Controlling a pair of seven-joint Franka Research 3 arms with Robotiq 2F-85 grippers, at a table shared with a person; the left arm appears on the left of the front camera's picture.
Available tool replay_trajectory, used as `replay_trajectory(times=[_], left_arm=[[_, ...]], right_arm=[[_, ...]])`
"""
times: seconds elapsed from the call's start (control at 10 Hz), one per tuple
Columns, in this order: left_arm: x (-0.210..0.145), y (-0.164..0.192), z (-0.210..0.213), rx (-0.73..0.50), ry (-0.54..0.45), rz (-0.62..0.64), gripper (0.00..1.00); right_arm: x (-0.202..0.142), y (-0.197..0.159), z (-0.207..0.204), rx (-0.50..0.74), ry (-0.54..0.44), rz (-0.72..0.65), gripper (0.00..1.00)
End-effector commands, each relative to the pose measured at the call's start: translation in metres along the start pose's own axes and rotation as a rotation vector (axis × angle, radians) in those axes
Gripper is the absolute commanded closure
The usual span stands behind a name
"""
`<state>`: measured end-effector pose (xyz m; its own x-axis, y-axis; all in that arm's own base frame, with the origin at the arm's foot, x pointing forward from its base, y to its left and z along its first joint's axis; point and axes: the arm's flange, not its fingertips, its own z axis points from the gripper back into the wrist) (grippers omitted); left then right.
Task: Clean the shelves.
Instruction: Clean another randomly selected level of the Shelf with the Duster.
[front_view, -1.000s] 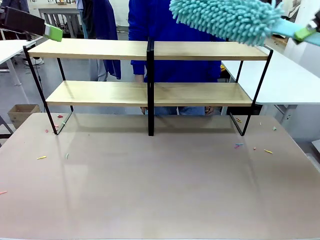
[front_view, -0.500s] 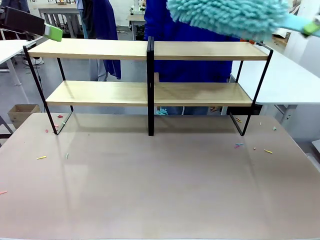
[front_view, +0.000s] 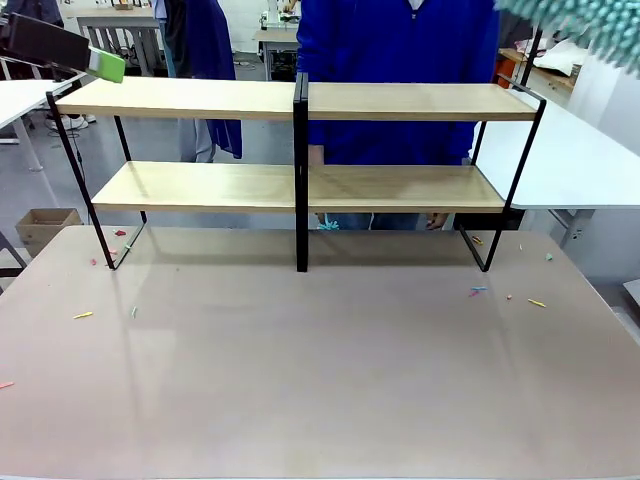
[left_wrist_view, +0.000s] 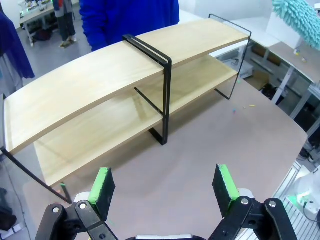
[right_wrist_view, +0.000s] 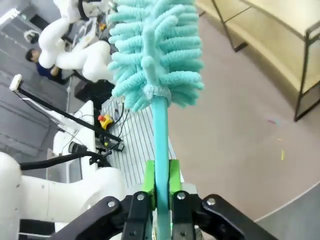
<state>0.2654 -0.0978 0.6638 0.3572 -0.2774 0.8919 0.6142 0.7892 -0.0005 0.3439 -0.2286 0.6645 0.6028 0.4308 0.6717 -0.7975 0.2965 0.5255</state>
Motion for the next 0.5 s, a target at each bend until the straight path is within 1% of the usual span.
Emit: replay_trajectory(times=[0.0, 0.1, 0.2, 0.4], left_arm=[[-0.002, 0.001, 0.0, -0.007, -0.002, -0.002, 0.0], [-0.002, 0.001, 0.0, -0.007, -0.002, -0.002, 0.0], [-0.002, 0.001, 0.0, -0.007, -0.002, -0.002, 0.0], [-0.002, 0.001, 0.0, -0.007, -0.002, -0.002, 0.0]], right_arm=[[-0.012, 0.0, 0.011, 0.023, -0.141, 0.065, 0.87], [-0.004, -0.006, 0.006, -0.001, -0.201, 0.011, 0.87], [-0.014, -0.001, 0.008, -0.002, -0.062, 0.011, 0.87], [-0.014, -0.001, 0.008, -0.002, -0.062, 0.011, 0.87]])
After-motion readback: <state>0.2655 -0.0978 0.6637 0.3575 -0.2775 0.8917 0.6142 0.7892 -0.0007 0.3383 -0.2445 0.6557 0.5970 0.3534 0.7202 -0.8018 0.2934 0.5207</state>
